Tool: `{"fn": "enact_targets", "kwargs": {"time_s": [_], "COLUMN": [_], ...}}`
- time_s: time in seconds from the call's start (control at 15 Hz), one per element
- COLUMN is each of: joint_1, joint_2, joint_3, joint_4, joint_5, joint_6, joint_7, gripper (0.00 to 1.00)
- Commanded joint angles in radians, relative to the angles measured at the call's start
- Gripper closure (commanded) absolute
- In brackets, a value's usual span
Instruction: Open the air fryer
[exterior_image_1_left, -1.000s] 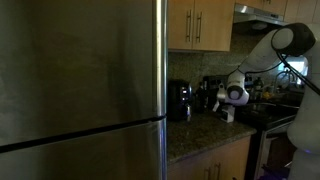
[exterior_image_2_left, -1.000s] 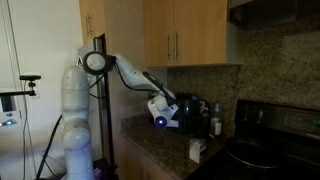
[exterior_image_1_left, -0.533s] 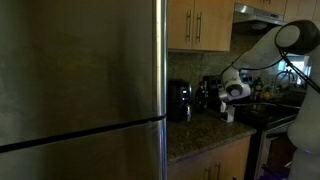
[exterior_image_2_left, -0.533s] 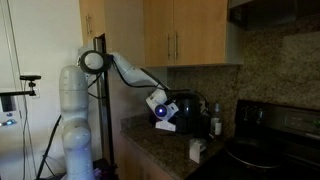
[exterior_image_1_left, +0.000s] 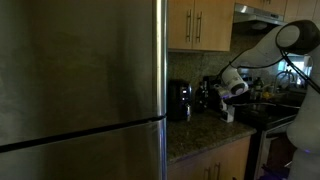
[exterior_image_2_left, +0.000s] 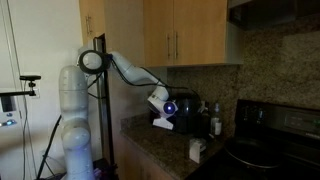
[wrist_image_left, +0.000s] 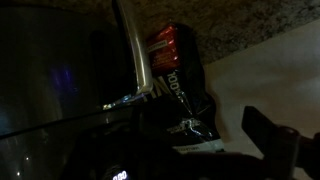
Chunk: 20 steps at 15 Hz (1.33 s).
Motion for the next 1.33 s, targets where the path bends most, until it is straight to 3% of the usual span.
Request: {"fn": "enact_targets", "kwargs": {"time_s": [0.0, 0.13, 0.27, 0.47, 0.6, 0.8, 1.07, 1.13, 1.27], "joint_1": [-0.010, -0.010, -0.004, -0.005, 0.000, 0.000, 0.007, 0.001, 0.003], "joint_2": [-0.001, -0.001, -0.013, -0.008, -0.011, 0.003, -0.004, -0.004, -0.004], "joint_3": [0.008, 0.008, 0.009, 0.009, 0.017, 0.030, 0.045, 0.037, 0.039], "joint_4": [0.003, 0.004, 0.000, 0.013, 0.011, 0.043, 0.054, 0.052, 0.052], "joint_5": [-0.003, -0.003, -0.153, -0.346, -0.377, -0.236, 0.038, -0.052, 0.001], "joint_6": [-0.001, -0.001, 0.065, 0.129, 0.224, 0.314, 0.410, 0.359, 0.378], "joint_7": [0.002, 0.001, 0.122, 0.138, 0.085, -0.089, -0.310, -0.221, -0.268], "gripper": [0.00, 0.00, 0.00, 0.00, 0.00, 0.00, 0.00, 0.00, 0.00]}}
